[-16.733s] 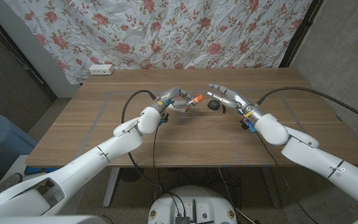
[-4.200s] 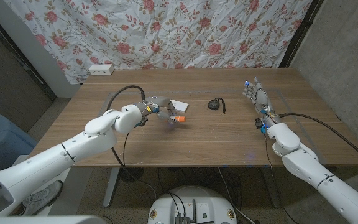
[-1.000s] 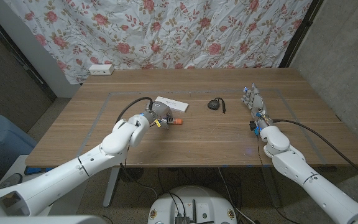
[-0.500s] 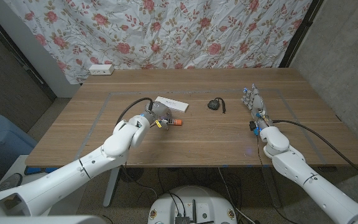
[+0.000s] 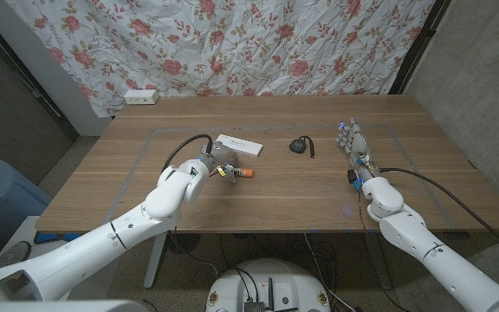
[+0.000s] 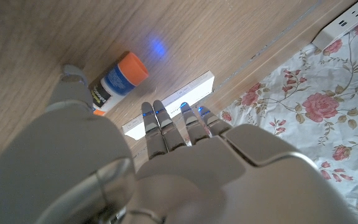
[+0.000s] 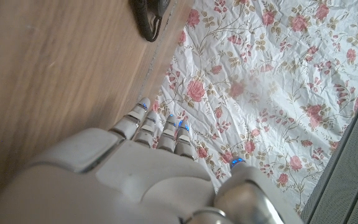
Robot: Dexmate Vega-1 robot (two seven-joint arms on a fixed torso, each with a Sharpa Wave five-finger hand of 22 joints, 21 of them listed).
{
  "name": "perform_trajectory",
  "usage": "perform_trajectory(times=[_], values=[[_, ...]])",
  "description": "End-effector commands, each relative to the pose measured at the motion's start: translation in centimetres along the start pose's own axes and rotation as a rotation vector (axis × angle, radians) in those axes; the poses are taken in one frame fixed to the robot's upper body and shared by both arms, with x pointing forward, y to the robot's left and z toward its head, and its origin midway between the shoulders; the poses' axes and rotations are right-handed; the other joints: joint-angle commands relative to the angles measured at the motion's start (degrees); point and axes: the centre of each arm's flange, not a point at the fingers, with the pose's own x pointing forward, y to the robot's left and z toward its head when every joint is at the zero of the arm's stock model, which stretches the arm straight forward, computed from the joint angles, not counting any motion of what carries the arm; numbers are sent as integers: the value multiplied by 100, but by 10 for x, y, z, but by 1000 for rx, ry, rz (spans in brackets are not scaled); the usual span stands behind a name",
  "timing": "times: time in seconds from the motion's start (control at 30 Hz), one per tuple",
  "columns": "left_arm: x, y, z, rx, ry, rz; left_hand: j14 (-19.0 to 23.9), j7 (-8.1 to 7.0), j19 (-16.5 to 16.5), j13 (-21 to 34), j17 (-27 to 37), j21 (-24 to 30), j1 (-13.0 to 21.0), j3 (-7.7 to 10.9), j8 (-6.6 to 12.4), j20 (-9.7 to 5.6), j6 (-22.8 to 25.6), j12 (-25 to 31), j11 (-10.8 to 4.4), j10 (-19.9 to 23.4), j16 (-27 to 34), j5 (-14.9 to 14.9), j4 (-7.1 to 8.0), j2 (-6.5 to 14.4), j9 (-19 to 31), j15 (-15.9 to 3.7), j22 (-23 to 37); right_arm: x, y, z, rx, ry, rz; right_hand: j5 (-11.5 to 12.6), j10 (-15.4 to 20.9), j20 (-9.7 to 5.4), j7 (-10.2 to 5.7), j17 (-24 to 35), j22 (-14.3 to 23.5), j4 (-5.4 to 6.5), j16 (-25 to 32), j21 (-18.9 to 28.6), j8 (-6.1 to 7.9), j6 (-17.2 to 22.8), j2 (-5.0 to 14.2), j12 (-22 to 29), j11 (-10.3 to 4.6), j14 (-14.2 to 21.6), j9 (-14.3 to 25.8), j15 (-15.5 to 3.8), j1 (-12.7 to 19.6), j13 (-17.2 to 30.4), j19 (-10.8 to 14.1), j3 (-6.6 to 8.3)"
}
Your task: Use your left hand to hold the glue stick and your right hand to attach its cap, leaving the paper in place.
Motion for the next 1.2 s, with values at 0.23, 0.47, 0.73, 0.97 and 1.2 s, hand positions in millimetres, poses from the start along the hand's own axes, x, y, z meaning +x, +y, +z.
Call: perform_trajectory(times=[0.23,0.47,0.73,0.97,1.2], values=[[-5,10,-23,-166,7,9,-205,45,-183,-8,5,12,-297,-16,5,41,-233,5,204,-351,25,8,104,108,4,-161,14,2,-1,5,12,-17,2,-33,24,-131,99,-6,0,-3,-14,-9,-41,-97,302,0,-66,34,-9,-226,-29,3,-118,37],[-3,12,-36,-238,-5,54,-231,69,-190,-12,4,23,-382,-17,5,42,-283,3,261,-448,31,20,135,160,1,-156,15,2,-2,6,19,-18,-6,-41,72,-131,123,-16,-1,-7,11,1,-47,-153,291,14,-61,119,-11,-219,-30,0,-123,41],[1,8,-54,-390,15,98,-305,98,-234,-16,6,30,-506,42,20,38,-330,20,323,-574,36,37,209,389,0,-127,17,3,-3,2,53,-30,-17,-48,78,-127,128,-21,-2,-7,6,7,-38,-155,278,13,-55,119,-11,-184,-37,-1,-124,37],[8,2,-69,-542,32,128,-327,108,-237,-19,7,40,-571,91,26,37,-347,29,335,-637,43,36,253,552,0,-114,18,8,-1,3,54,-44,-8,-54,80,-133,134,-25,-2,-5,-5,15,-25,-142,268,10,-54,103,-12,-172,-44,-2,-117,34],[14,-6,-80,-668,40,167,-329,108,-189,-21,2,63,-593,122,33,31,-343,38,326,-669,46,33,260,633,-2,-123,18,14,2,7,48,-55,-6,-60,75,-140,138,-29,-3,-3,-5,31,-16,-130,264,6,-52,114,-12,-155,-50,-3,-83,34]])
